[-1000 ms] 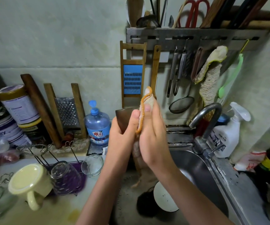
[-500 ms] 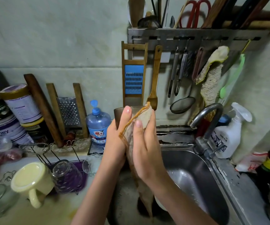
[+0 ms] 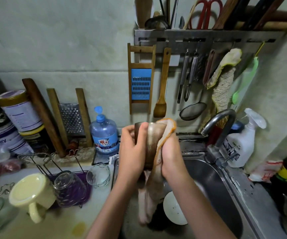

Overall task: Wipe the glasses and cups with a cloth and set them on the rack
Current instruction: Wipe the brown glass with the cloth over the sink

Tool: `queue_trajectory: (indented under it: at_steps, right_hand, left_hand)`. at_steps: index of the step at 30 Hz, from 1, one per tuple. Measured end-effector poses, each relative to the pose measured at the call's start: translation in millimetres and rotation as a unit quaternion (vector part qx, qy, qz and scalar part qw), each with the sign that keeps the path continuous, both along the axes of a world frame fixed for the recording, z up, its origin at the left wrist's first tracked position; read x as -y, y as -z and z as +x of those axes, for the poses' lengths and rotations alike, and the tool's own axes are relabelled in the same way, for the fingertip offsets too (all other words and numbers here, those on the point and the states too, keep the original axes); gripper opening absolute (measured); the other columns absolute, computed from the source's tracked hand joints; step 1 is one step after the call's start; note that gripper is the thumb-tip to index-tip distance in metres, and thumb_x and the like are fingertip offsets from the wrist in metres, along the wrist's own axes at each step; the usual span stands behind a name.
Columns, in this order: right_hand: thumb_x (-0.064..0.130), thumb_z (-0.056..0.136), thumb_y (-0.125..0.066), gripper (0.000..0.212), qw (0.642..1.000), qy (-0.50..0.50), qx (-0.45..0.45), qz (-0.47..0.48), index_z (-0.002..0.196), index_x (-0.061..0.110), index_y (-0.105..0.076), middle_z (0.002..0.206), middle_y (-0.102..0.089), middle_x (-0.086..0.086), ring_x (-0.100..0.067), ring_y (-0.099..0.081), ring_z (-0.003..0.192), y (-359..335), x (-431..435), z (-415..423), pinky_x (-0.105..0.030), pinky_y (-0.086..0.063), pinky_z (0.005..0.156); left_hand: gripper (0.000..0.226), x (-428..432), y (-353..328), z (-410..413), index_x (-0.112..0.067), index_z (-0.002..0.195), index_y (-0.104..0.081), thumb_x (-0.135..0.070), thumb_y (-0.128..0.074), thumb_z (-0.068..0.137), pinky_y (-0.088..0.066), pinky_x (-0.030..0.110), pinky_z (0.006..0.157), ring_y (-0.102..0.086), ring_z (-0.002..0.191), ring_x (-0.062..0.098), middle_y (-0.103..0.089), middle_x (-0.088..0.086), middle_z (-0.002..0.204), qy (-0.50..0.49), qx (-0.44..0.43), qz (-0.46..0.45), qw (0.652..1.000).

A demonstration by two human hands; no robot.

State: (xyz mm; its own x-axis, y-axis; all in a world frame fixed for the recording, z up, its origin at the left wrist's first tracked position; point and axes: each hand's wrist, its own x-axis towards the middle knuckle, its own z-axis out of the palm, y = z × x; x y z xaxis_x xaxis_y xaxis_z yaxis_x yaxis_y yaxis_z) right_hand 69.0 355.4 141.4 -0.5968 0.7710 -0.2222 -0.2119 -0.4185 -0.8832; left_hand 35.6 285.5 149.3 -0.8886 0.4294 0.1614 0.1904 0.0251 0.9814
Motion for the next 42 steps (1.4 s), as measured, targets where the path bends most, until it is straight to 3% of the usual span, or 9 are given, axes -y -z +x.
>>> queue_trajectory:
  at_steps: [4, 8, 12, 17, 22, 25, 31, 34, 42]
  right_hand:
    - [0.075, 0.076, -0.026, 0.086, 0.982, 0.075, 0.049, 0.168, 0.132, 0.016, -0.054, 0.134, -0.057, -0.010, -0.025, -0.051, 0.128, 2.3, 8.3, 2.3, -0.044, -0.036, 0.111]
    - [0.034, 0.104, -0.033, 0.035, 0.930, 0.112, 0.072, 0.344, 0.111, 0.008, -0.054, 0.093, -0.060, 0.008, -0.003, -0.055, 0.089, 2.8, 2.6, 10.1, -0.022, -0.040, 0.083]
    - [0.047, 0.090, -0.047, 0.032, 0.987, 0.059, 0.010, 0.151, 0.075, 0.020, -0.057, 0.068, -0.058, 0.005, -0.014, -0.056, 0.068, -0.2, -11.6, 3.7, -0.035, -0.048, 0.073]
    - [0.026, 0.098, -0.037, 0.059, 0.991, -0.111, -0.065, -0.039, 0.044, 0.017, -0.057, 0.043, -0.052, 0.001, -0.012, -0.051, 0.037, -15.1, -14.7, 6.0, -0.016, -0.043, 0.042]
    - [0.036, 0.097, -0.045, 0.039, 0.989, -0.104, -0.089, -0.051, 0.092, 0.007, -0.070, 0.082, -0.075, -0.007, -0.015, -0.072, 0.077, 10.3, 1.6, 2.8, -0.025, -0.058, 0.076]
    - [0.051, 0.089, -0.047, 0.051, 0.995, -0.034, -0.079, -0.040, 0.117, 0.014, -0.066, 0.112, -0.071, -0.007, -0.020, -0.066, 0.107, 27.1, 12.5, -5.7, -0.041, -0.047, 0.101]
    - [0.044, 0.094, -0.041, 0.046, 0.949, 0.015, -0.153, -0.277, 0.087, 0.010, -0.072, 0.071, -0.073, -0.010, -0.022, -0.071, 0.060, 29.6, -9.9, -11.9, -0.023, -0.056, 0.052]
    - [0.050, 0.092, -0.042, 0.054, 0.938, 0.010, -0.141, -0.317, 0.075, 0.010, -0.076, 0.070, -0.072, -0.013, -0.026, -0.070, 0.057, 35.2, -19.5, -16.8, -0.028, -0.052, 0.057]
    - [0.040, 0.099, -0.037, 0.050, 0.920, -0.103, -0.099, -0.366, 0.106, 0.006, -0.073, 0.100, -0.073, -0.018, -0.030, -0.073, 0.082, 36.1, -24.5, -12.0, -0.036, -0.058, 0.073]
  left_hand:
    - [0.072, -3.8, 8.4, 6.9, -0.018, 0.109, -0.053, -0.079, -0.046, 0.071, -0.047, 0.030, 0.087, -0.059, 0.101, 0.014, -0.062, 0.001, 0.108, 0.029, -0.034, -0.018, 0.999]
    - [0.076, -2.6, 3.4, 4.2, -0.011, 0.108, -0.062, -0.065, -0.070, 0.055, -0.053, 0.018, 0.076, -0.068, 0.091, 0.006, -0.071, 0.002, 0.100, 0.075, 0.046, 0.055, 0.995]
    - [0.075, 5.9, 5.8, -4.2, -0.010, 0.108, -0.068, -0.057, -0.075, 0.050, -0.057, 0.042, 0.087, -0.071, 0.099, 0.027, -0.075, 0.010, 0.101, 0.154, 0.164, 0.074, 0.971]
    - [0.071, 5.0, 13.8, -6.3, -0.012, 0.108, -0.069, -0.056, -0.074, 0.052, -0.055, 0.048, 0.090, -0.070, 0.099, 0.030, -0.074, 0.013, 0.101, 0.159, 0.210, 0.095, 0.960]
    - [0.070, -10.8, 20.1, -13.7, -0.015, 0.109, -0.064, -0.058, -0.068, 0.054, -0.055, 0.022, 0.079, -0.069, 0.091, 0.009, -0.072, 0.000, 0.099, 0.020, 0.085, 0.137, 0.987]
    - [0.077, -23.7, 24.9, -23.5, -0.001, 0.111, -0.061, -0.059, -0.066, 0.061, -0.055, 0.030, 0.079, -0.065, 0.088, 0.016, -0.067, 0.005, 0.093, 0.023, 0.125, 0.172, 0.977]
    - [0.079, -39.8, 44.3, -25.3, -0.007, 0.121, -0.057, -0.060, -0.061, 0.062, -0.051, 0.036, 0.094, -0.063, 0.104, 0.018, -0.065, 0.009, 0.111, -0.012, 0.118, 0.191, 0.974]
    - [0.084, -46.1, 48.0, -32.1, -0.006, 0.125, -0.053, -0.057, -0.062, 0.060, -0.051, 0.018, 0.081, -0.064, 0.091, -0.001, -0.065, -0.004, 0.102, 0.011, 0.105, 0.192, 0.976]
    - [0.067, -45.2, 54.6, -60.5, -0.013, 0.120, -0.047, -0.045, -0.066, 0.064, -0.042, 0.007, 0.085, -0.057, 0.096, -0.012, -0.058, -0.009, 0.105, 0.055, -0.047, 0.077, 0.994]
